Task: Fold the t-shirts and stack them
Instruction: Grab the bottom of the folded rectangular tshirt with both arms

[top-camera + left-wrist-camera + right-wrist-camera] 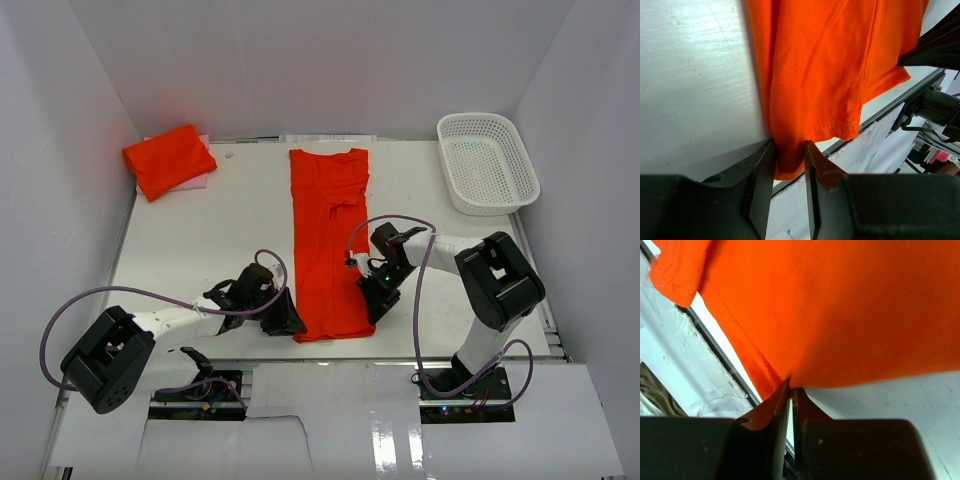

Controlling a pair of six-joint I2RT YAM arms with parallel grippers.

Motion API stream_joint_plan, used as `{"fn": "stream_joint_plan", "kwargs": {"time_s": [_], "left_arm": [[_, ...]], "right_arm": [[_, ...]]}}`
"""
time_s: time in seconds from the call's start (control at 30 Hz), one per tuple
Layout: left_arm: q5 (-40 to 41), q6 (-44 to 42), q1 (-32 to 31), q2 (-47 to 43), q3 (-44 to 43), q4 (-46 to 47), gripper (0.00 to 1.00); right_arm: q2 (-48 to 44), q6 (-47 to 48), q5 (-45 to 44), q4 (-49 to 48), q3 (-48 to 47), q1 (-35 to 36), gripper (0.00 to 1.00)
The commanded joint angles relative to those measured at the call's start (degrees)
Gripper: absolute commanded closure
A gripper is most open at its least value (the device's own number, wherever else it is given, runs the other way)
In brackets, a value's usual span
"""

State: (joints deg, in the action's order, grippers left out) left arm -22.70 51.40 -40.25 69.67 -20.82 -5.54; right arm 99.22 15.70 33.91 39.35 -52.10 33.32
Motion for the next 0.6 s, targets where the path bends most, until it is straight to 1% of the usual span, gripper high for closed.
{"fn": "stream_joint_plan", "kwargs": {"time_s": [0.0, 0.07, 0.1, 0.17, 0.27, 0.53, 0.57], "left_arm": [[0.37, -0.68, -0.44, -0.41, 0.17, -3.68, 0.59], [0.81, -1.03, -0.44, -0.67, 0.16, -4.56, 0.57], [0.90, -1.04, -0.44, -0.67, 0.08, -4.65, 0.57], [0.90, -1.21, -0.44, -0.85, 0.08, -5.01, 0.57], [0.99, -1.21, -0.44, -1.03, 0.25, -5.18, 0.57], [1.60, -1.56, -0.44, -1.55, -0.19, -6.14, 0.56], [1.69, -1.65, -0.44, -1.55, -0.45, -6.32, 0.56]], "right_arm": [[1.50, 1.96, -1.22, 0.90, -1.16, -0.10, 0.87], [1.76, 2.14, -1.04, 1.08, -1.51, -0.10, 0.70], [1.68, 2.14, -0.87, 0.99, -1.52, -0.10, 0.60], [1.50, 2.22, -0.78, 1.43, -1.60, -0.10, 0.55], [1.33, 2.75, 0.45, 2.57, -1.78, -0.27, 0.51], [2.38, 4.24, 3.61, 7.14, -2.40, -1.76, 0.50], [2.82, 4.68, 4.49, 8.10, -2.22, -1.86, 0.48]]}}
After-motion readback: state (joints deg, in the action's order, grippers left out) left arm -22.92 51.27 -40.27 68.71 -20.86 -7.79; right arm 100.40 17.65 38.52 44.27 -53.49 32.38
